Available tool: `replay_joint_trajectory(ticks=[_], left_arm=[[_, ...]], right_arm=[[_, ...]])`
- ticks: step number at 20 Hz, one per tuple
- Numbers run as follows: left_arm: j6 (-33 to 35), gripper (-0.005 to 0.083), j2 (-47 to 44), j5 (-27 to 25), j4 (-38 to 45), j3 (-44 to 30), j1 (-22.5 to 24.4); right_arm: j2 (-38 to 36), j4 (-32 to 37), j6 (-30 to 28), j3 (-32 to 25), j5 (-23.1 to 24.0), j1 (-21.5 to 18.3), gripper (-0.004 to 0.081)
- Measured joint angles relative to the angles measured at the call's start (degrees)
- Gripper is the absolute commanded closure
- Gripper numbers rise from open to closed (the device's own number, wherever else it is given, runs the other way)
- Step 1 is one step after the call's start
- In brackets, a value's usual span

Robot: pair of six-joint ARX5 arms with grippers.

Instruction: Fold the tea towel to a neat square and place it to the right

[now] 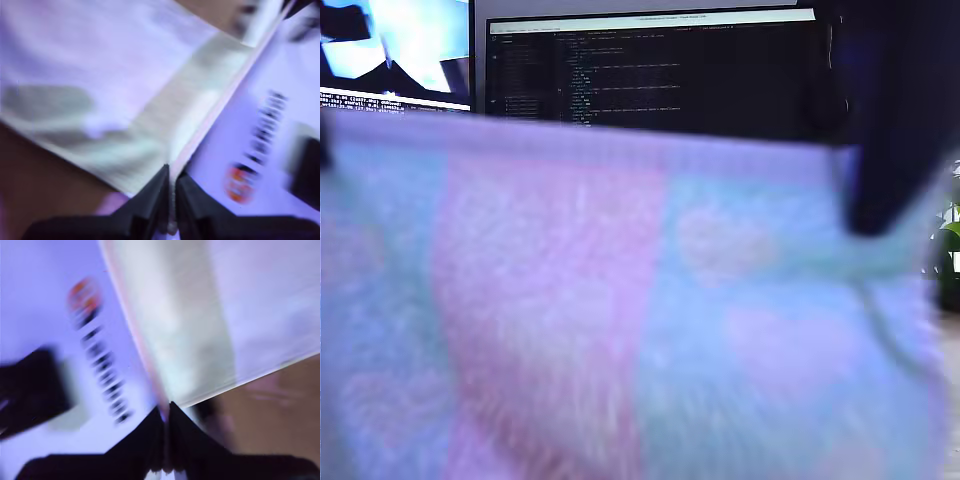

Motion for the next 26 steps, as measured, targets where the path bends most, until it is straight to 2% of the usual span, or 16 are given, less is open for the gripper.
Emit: replay_joint_trajectory(ticks=[2, 5, 8, 10, 15, 17, 21, 26], left_arm=[[0.0, 0.0795, 0.1, -5.0, 5.7, 0.0, 0.0], [0.1, 0.0795, 2.4, -6.3, 10.9, 0.0, 1.3], [0.3, 0.0795, 8.5, -7.1, 13.9, 0.0, 3.1], [0.3, 0.0795, 12.0, -9.7, 17.9, 0.0, 3.8], [2.9, 0.0795, 16.5, -11.0, 27.9, 0.0, 6.4], [3.3, 0.0795, 19.3, -11.0, 32.0, 0.0, 7.6], [5.3, 0.0795, 22.9, -10.9, 38.2, 0.0, 9.8], [6.7, 0.0795, 23.4, -10.2, 42.5, 0.0, 12.0]], right_arm=[[0.0, 4.4, 0.0, 0.0, 4.6, -2.7, 0.0783], [0.1, 9.6, 0.0, 0.0, 5.6, -7.1, 0.0783], [1.4, 14.1, 0.0, 0.0, 7.8, -8.0, 0.0783], [4.0, 18.2, -0.1, 0.0, 9.6, -8.7, 0.0783], [11.1, 25.7, -2.1, 0.1, 10.1, -12.8, 0.0783], [14.6, 27.0, -3.2, 1.7, 10.4, -14.0, 0.0783], [20.1, 26.4, -5.7, 9.0, 11.2, -16.6, 0.0783], [22.4, 24.0, -7.6, 14.5, 12.7, -17.0, 0.0783]])
